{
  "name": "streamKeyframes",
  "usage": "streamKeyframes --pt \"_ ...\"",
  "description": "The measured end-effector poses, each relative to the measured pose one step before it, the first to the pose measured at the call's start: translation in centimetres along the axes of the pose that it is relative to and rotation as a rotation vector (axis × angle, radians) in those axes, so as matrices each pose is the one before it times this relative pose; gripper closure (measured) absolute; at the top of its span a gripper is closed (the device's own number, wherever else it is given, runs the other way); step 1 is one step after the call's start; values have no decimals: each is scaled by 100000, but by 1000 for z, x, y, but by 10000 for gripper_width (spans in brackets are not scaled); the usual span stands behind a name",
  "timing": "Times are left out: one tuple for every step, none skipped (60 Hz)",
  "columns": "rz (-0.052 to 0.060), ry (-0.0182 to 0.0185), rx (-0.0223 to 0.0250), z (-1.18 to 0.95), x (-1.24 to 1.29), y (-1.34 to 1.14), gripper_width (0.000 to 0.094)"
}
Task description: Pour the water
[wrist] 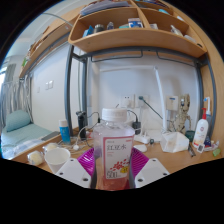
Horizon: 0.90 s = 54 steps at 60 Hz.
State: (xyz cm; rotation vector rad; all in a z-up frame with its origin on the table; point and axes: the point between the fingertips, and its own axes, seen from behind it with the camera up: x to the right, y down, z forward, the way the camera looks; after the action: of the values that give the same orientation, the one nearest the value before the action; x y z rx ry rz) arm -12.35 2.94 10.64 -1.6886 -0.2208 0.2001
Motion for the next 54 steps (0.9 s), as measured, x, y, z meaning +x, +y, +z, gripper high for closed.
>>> streamKeyframes --pt "-40 474 -688 109 148 317 490" --pt "11 688 -181 160 58 248 490" --pt "-403 277 -329 39 145 355 483" --pt "-566 -290 1076 -173 4 -187 485" --pt "-900 24 1504 50 55 -66 486" --pt "-743 373 -298 -50 80 205 485" --pt "-757 276 545 -62 20 -76 487" --pt "-739 356 48 -57 22 52 486" --pt "-484 425 -265 53 -69 -142 481" --pt "-424 128 272 -82 -51 -5 478" --pt "-398 281 246 -12 -51 102 477" --pt "-291 132 428 -5 -14 -25 472" --pt "-247 137 359 13 -18 -21 468" --pt "-164 126 391 -2 -24 -33 458" --pt "-90 184 373 4 1 -36 455" --pt "-160 102 393 3 -13 -27 447" --pt "-43 52 328 -45 -43 -97 442" --pt "96 124 257 -21 18 4 424" --pt "181 115 277 9 96 -19 398" --pt "177 60 292 19 0 -16 389" --pt "50 -172 20 12 -24 22 375" --pt "-16 -157 51 -1 -22 -7 361" --pt "-134 -91 -180 -12 0 24 350" --pt "-211 -69 -309 -19 8 16 339" --pt "-201 -2 -276 -46 -1 30 329" --pt "-222 -212 -468 -66 -54 36 314" --pt "-241 -260 -483 -98 -56 31 289" --pt "-279 -91 -312 -142 12 -16 251" --pt "-445 -101 29 -192 -7 -98 199" --pt "-494 -108 306 -239 -38 -157 145" --pt "-438 234 482 -270 48 -212 96" --pt "-455 392 502 -260 118 -142 60" --pt "-488 -21 519 -319 -10 -165 57" --pt "-333 905 426 -333 241 -157 69" --pt "-243 954 282 -341 221 -99 78" --pt "-183 931 91 -391 182 -35 79" --pt "-139 944 -166 -415 204 42 77" --pt "-74 1172 -147 -414 -76 116 75" --pt "-100 154 -816 -522 270 122 75" --pt "70 365 -788 -554 69 214 75" --pt "208 224 -777 -574 11 223 75" --pt "309 19 -670 -564 -46 243 75" --pt "376 -196 -624 -628 -84 231 73" --pt "316 -337 -574 -657 -143 190 76" --pt "270 -143 -147 -592 -208 256 72" --pt "192 -264 -264 -668 -95 135 72" --pt "203 -123 -103 -653 -49 93 73" --pt "211 106 -64 -650 -12 64 73" --pt "250 306 12 -656 10 83 73" --pt "158 450 -3 -636 18 84 72" --pt "-33 603 -49 -606 73 66 72" --pt "-215 759 -75 -589 118 47 74" --pt "-262 966 -60 -589 25 81 73" --pt "-378 966 -16 -553 175 37 75"
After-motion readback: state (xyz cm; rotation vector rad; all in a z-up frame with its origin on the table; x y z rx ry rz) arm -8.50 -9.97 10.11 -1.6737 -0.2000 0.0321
